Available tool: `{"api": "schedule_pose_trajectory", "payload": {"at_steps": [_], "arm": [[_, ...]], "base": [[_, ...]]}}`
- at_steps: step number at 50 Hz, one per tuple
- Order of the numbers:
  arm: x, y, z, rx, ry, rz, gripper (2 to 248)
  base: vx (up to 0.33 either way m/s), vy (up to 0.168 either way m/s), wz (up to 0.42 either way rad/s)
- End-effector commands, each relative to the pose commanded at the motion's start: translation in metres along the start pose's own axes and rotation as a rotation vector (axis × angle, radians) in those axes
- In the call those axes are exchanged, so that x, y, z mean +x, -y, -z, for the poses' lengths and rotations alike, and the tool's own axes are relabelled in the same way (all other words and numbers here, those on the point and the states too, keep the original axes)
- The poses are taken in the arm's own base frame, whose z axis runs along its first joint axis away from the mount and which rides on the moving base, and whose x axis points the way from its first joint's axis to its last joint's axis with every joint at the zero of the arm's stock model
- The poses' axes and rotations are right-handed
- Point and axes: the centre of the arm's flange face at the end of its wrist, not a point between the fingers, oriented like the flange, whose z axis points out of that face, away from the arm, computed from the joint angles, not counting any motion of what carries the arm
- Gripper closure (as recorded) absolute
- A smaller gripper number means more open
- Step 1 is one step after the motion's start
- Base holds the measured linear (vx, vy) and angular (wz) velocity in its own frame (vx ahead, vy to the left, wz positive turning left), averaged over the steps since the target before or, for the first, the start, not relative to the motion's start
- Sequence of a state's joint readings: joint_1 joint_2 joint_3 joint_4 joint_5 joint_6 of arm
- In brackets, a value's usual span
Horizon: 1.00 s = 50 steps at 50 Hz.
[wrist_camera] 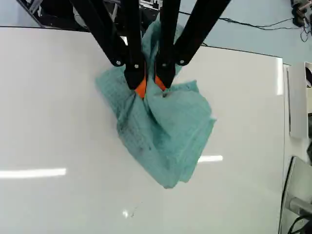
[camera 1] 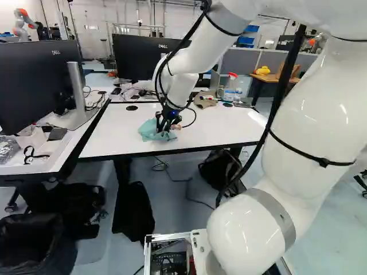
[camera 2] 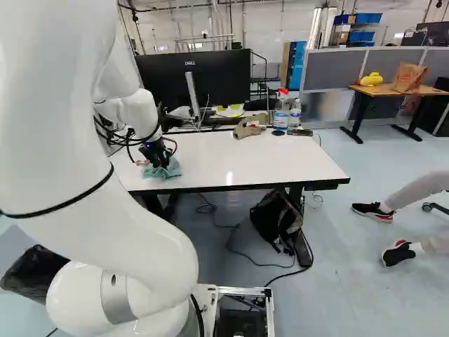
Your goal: Clean the table with the green towel
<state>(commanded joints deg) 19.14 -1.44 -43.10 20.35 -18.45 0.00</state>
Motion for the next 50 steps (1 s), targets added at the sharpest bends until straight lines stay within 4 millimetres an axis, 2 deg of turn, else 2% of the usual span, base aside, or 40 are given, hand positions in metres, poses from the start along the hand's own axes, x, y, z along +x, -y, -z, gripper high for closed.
{"api": "schedule_pose_trajectory", "payload": {"at_steps": [21,50], "arm": [[-0.004,-0.026,0.036,-0.005,-0.072,-0.051,209],[-0.008,-0.075,0.05,-0.05,-0.103,-0.157,209]], "base": [[0.0,0.0,0.0],[0.0,0.0,0.0]]}}
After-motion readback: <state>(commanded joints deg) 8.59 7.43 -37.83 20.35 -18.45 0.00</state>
